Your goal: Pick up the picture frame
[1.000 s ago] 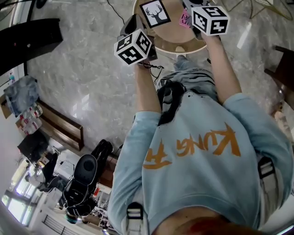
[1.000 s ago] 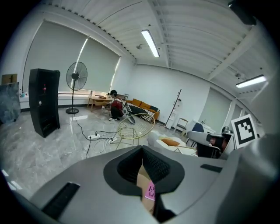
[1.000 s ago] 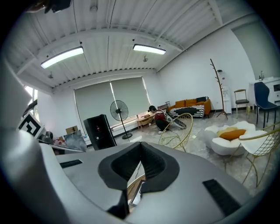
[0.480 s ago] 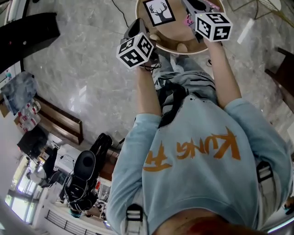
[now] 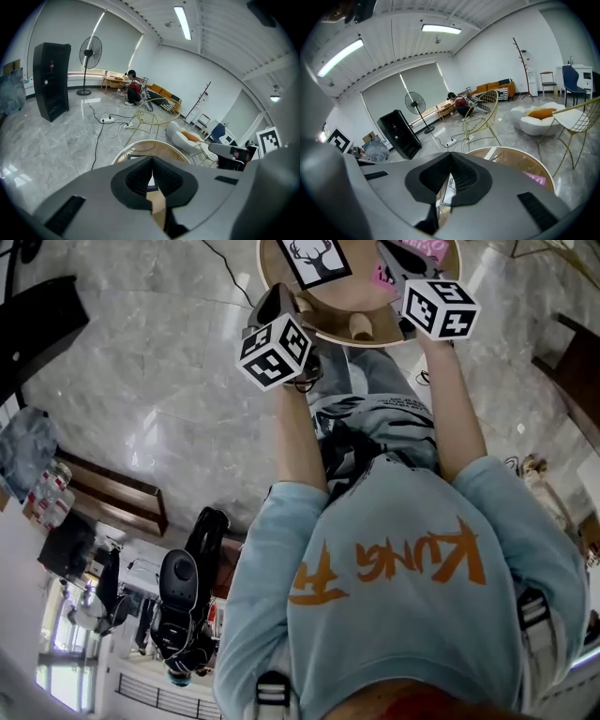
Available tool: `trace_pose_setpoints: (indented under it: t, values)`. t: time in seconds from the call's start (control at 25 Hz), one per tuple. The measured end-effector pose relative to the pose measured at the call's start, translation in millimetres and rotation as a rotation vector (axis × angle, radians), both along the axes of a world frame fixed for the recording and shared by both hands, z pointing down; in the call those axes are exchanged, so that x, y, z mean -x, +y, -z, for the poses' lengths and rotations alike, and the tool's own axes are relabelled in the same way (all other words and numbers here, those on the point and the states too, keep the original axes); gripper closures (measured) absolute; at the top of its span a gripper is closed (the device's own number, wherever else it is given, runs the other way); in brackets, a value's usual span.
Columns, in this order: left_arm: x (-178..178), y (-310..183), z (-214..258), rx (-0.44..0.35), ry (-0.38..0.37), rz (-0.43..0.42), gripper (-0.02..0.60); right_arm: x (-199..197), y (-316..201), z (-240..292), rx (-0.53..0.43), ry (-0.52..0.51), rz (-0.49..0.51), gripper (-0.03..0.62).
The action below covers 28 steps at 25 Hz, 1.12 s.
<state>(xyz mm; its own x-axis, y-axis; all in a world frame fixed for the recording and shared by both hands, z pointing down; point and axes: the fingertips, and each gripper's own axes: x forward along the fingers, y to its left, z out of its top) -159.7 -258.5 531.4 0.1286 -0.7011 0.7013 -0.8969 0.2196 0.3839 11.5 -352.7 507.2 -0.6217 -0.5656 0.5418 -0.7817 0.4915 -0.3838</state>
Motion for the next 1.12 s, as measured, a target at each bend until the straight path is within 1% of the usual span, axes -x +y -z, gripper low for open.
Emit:
trace_pose_setpoints:
  t: [0.16,0.32,0.44,0.56,0.76,0.92,1.12]
  values:
    - [-6.6,12.0,-41.3,0.069,0.027,-0.014,0.561,14.0,16.6,-31.1,0.057,0.026,0.033,0.596]
    - [-5.1,6.4,-70.0,0.098,0.031,-0.025,0.561,28.2,14.0,-54.2,0.074,0.040,0.050,0.597]
    - [-12.8,12.3,-95.1,0.129,0.038,-0.038,0.561,21.3,21.5,-79.4,0.109,0.060,0.050,0.597]
    - [-16.9,4.9,-119.7,0.139,0.044,-0.043,0.561,16.0,16.1,-104.2,0.128,0.080,0.057,0.597]
    - [-15.3,-6.2,-155.1,0.150,0.044,-0.054,0.561,21.2,8.1,-139.2,0.139,0.103,0.078,0.596]
    - [-11.7,-8.5,-183.7,0.168,0.049,-0.037,0.561,13.7,3.5,-166.3,0.153,0.098,0.052,0.595]
    - [-5.4,-12.5,-217.4,0.188,0.043,-0.040,0.561,18.3,2.1,-200.9,0.173,0.114,0.074,0.595]
